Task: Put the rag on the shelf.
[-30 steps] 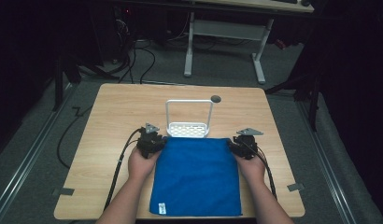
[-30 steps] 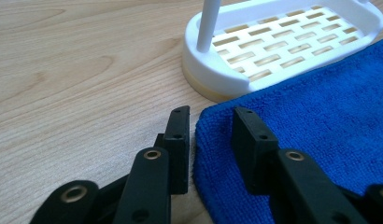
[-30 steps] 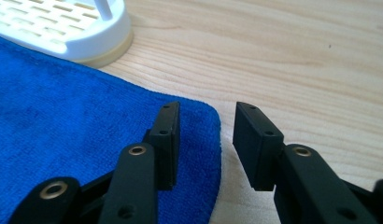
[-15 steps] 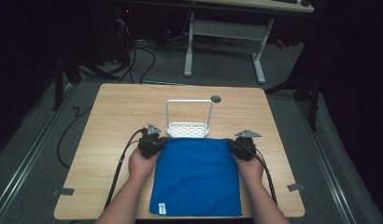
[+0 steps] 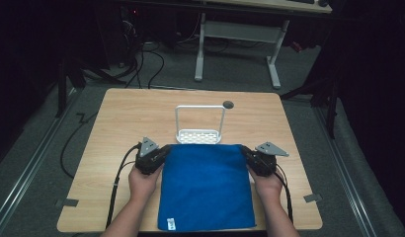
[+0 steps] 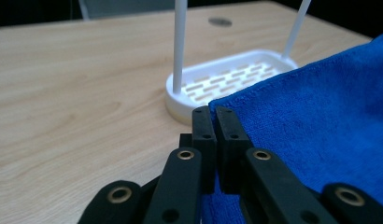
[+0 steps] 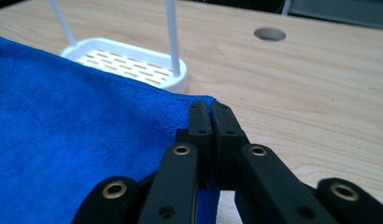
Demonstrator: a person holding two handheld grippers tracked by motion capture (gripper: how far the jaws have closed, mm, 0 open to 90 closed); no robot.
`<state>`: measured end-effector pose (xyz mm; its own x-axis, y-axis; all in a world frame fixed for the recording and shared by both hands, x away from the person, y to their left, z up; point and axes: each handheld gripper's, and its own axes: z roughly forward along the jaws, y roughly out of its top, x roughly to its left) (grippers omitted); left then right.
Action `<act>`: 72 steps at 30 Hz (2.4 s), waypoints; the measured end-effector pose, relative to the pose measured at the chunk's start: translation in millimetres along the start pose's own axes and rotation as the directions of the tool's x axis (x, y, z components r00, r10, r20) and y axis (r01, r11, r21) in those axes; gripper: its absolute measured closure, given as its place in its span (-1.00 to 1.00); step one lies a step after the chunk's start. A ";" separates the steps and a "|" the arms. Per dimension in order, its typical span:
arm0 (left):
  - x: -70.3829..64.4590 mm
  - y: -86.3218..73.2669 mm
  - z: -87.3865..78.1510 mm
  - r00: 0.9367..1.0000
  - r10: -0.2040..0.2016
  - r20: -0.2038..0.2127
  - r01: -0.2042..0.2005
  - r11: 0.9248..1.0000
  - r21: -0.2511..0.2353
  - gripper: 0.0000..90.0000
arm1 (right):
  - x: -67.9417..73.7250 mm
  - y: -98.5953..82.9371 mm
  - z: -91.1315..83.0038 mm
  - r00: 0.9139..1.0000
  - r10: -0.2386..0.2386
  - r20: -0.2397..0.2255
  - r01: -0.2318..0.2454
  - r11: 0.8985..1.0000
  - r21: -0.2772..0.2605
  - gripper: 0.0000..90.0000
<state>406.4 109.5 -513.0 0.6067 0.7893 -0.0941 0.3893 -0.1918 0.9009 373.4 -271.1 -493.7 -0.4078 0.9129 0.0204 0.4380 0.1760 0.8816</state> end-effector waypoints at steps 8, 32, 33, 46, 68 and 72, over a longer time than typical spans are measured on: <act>-11.2 8.3 -20.3 0.999 0.042 -0.009 -0.042 0.997 -0.066 0.95 | 10.8 5.7 -10.0 1.000 0.015 -0.006 -0.015 0.997 -0.070 0.96; -32.9 46.7 -81.4 0.996 0.078 -0.048 -0.089 0.946 -0.313 0.95 | 35.5 41.6 -66.7 0.998 -0.047 -0.045 0.030 0.946 -0.321 0.96; -34.3 50.7 -84.6 0.996 0.081 -0.047 -0.092 0.939 -0.332 0.95 | 38.3 46.1 -70.5 0.998 -0.057 -0.039 0.040 0.939 -0.343 0.96; -32.4 91.8 -98.0 0.990 0.111 -0.082 -0.135 0.898 -0.419 0.95 | 46.2 90.9 -87.9 0.995 -0.098 -0.015 0.080 0.885 -0.458 0.96; -2.8 175.7 -75.0 0.958 0.206 -0.201 -0.272 0.877 -0.397 0.96 | 25.4 164.1 -63.3 0.996 -0.085 0.026 0.087 0.871 -0.483 0.96; 6.4 186.1 -66.0 0.951 0.214 -0.225 -0.288 0.879 -0.380 0.96 | 21.4 180.5 -51.4 0.995 -0.089 0.039 0.097 0.874 -0.477 0.96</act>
<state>437.0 117.3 -318.0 0.5043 0.8404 0.1986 -0.0962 -0.1740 0.9800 402.6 -238.7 -309.9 -0.4138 0.9071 -0.0767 -0.0389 0.0666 0.9970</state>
